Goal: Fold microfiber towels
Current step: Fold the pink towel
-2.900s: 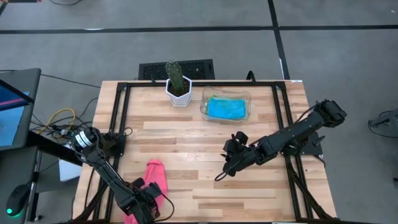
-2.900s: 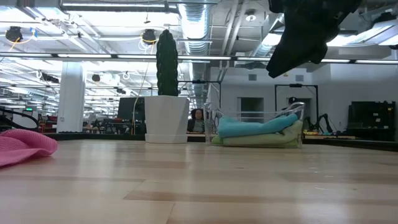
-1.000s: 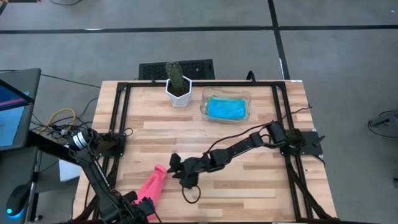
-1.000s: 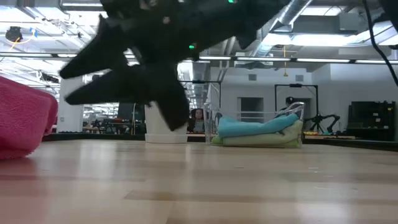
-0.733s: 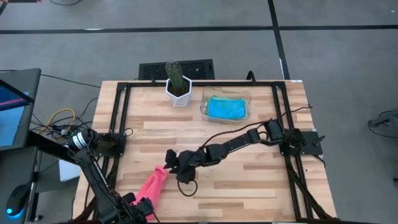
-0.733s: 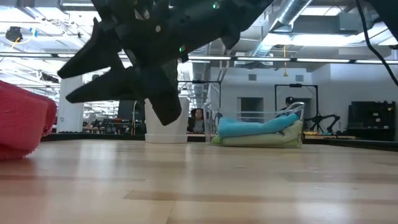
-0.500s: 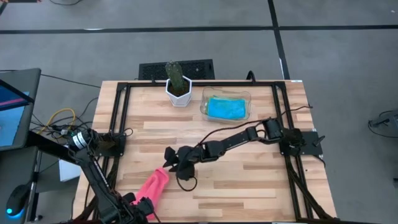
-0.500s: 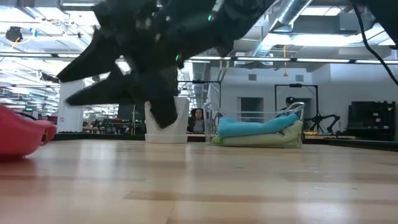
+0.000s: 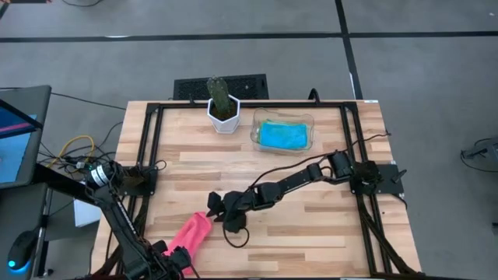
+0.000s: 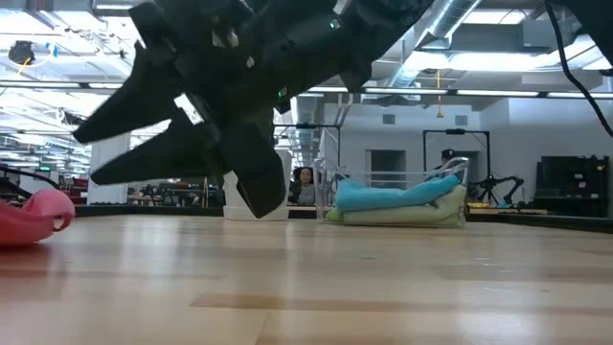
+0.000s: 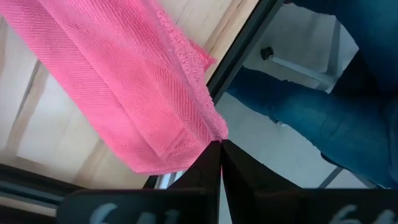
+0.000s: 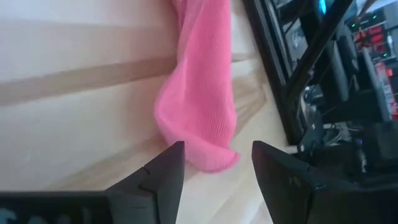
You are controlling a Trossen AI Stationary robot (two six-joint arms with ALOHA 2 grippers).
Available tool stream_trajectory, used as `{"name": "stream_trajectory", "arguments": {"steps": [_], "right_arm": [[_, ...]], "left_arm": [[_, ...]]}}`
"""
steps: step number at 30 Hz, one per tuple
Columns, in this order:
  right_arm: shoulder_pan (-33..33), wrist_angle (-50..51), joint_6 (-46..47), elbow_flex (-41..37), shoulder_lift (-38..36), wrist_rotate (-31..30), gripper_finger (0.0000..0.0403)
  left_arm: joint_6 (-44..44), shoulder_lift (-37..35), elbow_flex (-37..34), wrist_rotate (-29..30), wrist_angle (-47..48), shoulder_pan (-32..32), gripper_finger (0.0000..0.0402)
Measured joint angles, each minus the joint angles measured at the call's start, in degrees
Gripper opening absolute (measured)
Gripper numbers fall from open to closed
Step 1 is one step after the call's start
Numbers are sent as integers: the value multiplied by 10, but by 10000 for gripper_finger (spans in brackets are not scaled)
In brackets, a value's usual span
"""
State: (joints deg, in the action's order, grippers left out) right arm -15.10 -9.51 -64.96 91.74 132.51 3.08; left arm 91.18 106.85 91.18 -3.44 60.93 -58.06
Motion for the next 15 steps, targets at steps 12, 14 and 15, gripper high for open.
{"name": "stream_trajectory", "arguments": {"steps": [12,14,15], "right_arm": [[-18,1,21,-1,0,-3,212],[-21,2,24,-1,0,-4,212],[-22,4,31,-1,0,-5,212]], "left_arm": [[-13,1,117,106,136,6,0],[-11,0,127,113,159,6,0],[-11,0,130,112,167,6,0]]}}
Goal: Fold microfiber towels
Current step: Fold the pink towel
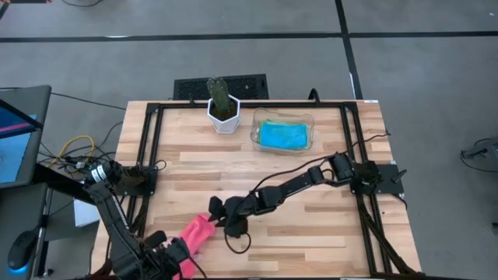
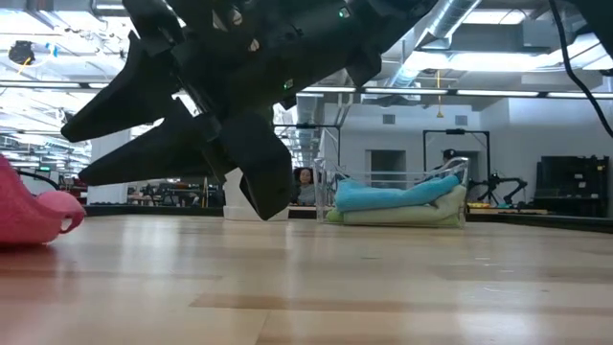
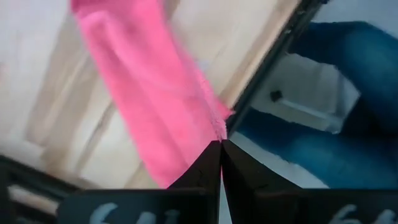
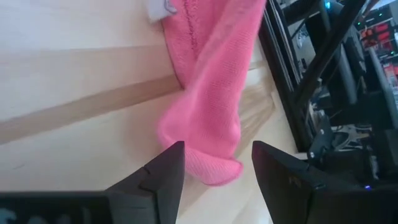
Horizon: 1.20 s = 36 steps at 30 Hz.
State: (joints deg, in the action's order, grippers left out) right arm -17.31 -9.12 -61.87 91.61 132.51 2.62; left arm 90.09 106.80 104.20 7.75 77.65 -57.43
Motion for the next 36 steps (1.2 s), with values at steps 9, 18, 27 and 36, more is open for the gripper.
{"name": "stream_trajectory", "arguments": {"steps": [9,18,27,36], "right_arm": [[-13,1,30,0,0,2,212],[-26,-40,54,0,-1,6,212],[-24,-40,80,0,-1,11,212],[-15,-72,105,0,-1,10,212]], "left_arm": [[-3,0,3,-62,59,3,0],[1,-9,5,-53,59,16,0],[-21,-9,92,17,98,27,0],[-22,-9,116,24,101,33,0]]}}
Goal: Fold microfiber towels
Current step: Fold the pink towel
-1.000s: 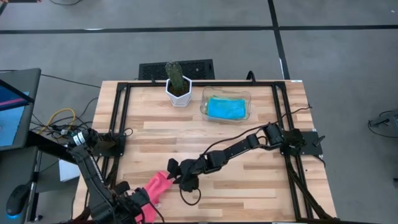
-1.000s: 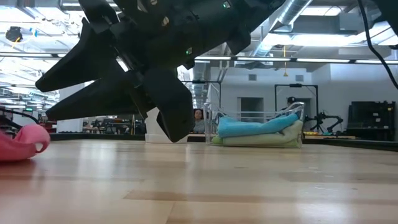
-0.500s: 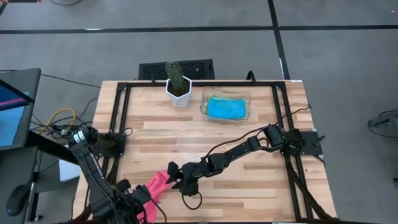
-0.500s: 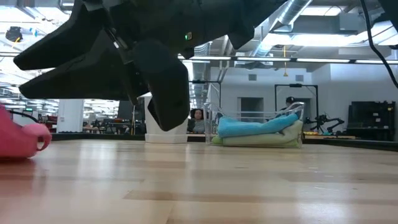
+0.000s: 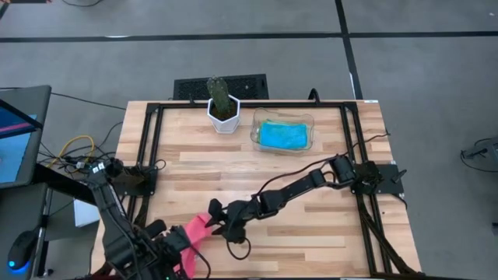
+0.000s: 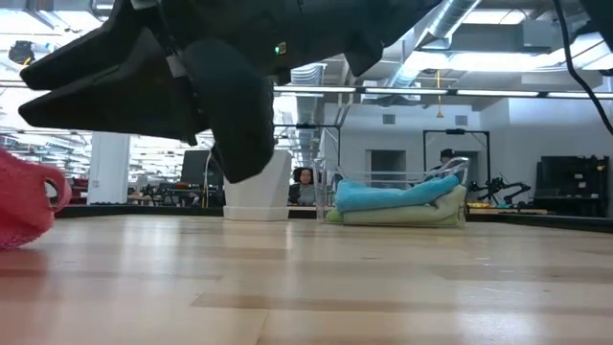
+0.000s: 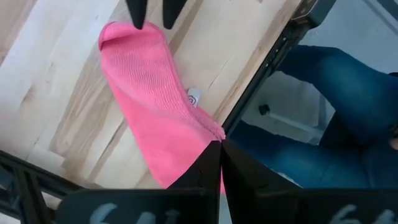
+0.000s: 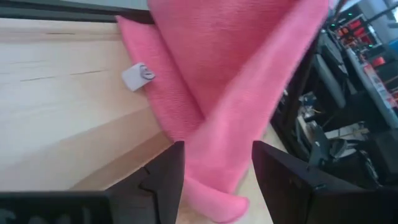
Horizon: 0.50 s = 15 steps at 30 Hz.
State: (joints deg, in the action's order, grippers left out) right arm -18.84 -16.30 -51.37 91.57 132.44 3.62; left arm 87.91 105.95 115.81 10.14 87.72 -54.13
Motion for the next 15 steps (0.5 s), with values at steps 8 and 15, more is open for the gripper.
{"name": "stream_trajectory", "arguments": {"steps": [8,15], "right_arm": [[-2,-6,34,0,0,22,212],[-7,-11,40,0,0,23,212]], "left_arm": [[-31,0,0,-11,5,18,0],[-37,0,32,-11,24,34,0]]}}
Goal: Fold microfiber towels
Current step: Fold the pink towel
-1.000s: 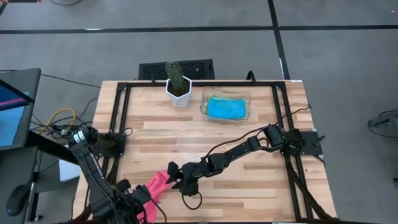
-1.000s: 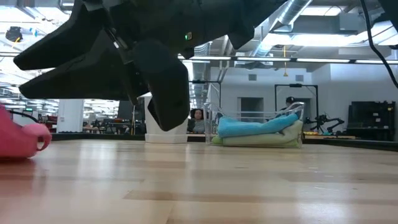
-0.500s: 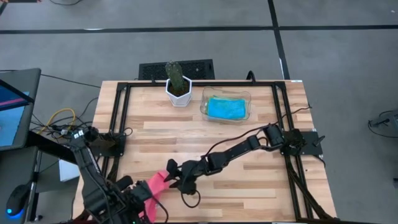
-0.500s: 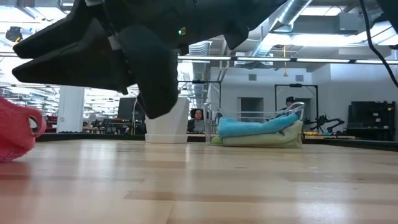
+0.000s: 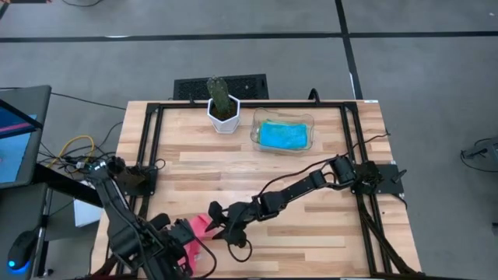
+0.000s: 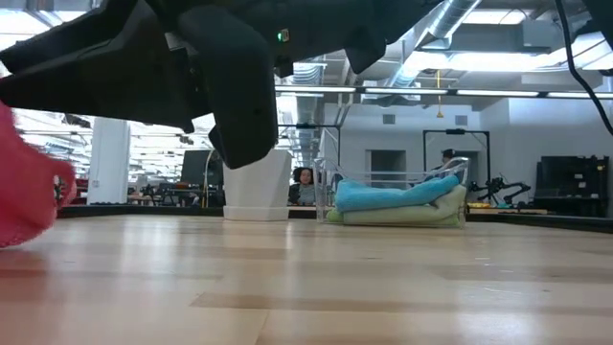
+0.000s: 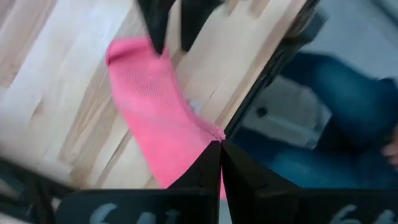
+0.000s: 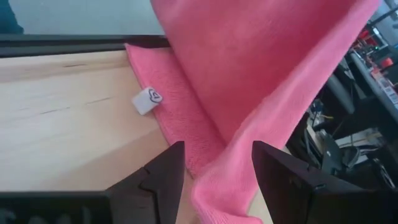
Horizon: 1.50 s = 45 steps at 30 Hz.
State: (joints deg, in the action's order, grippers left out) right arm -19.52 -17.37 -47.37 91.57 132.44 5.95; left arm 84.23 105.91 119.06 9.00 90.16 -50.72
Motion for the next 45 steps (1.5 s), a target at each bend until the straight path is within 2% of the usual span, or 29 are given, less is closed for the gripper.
{"name": "stream_trajectory", "arguments": {"steps": [6,11,13,16,21,22,24,26,28,31,36,41,45], "right_arm": [[14,-9,39,0,0,-1,212],[26,-16,55,0,0,-7,210],[28,-16,56,0,0,-27,200],[27,-15,59,0,0,-63,158],[17,-17,53,0,0,-99,33],[14,-17,45,0,0,-108,19],[5,-17,25,0,0,-136,18],[-5,-3,-3,0,-4,-188,18],[-13,43,-25,0,-19,-238,11],[-14,166,-8,0,-59,-255,11],[-10,392,98,1,-134,-254,27],[-11,523,180,1,-201,-200,24],[-23,636,266,1,-243,-196,17]], "left_arm": [[-13,-1,59,57,-1,0,0],[-30,-1,96,68,-1,3,0],[-32,-1,107,68,-1,5,0],[-37,-1,116,69,-1,7,0],[-47,-1,116,68,-1,6,0],[-50,-1,116,67,-1,6,0],[-59,-1,116,64,-1,6,0],[-67,-1,116,53,-1,5,0],[-79,-1,116,42,-1,3,0],[-113,-1,116,31,-1,3,0],[-204,-1,116,41,0,15,0],[-267,-1,115,44,-2,30,0],[-291,0,94,50,-1,32,0]]}}
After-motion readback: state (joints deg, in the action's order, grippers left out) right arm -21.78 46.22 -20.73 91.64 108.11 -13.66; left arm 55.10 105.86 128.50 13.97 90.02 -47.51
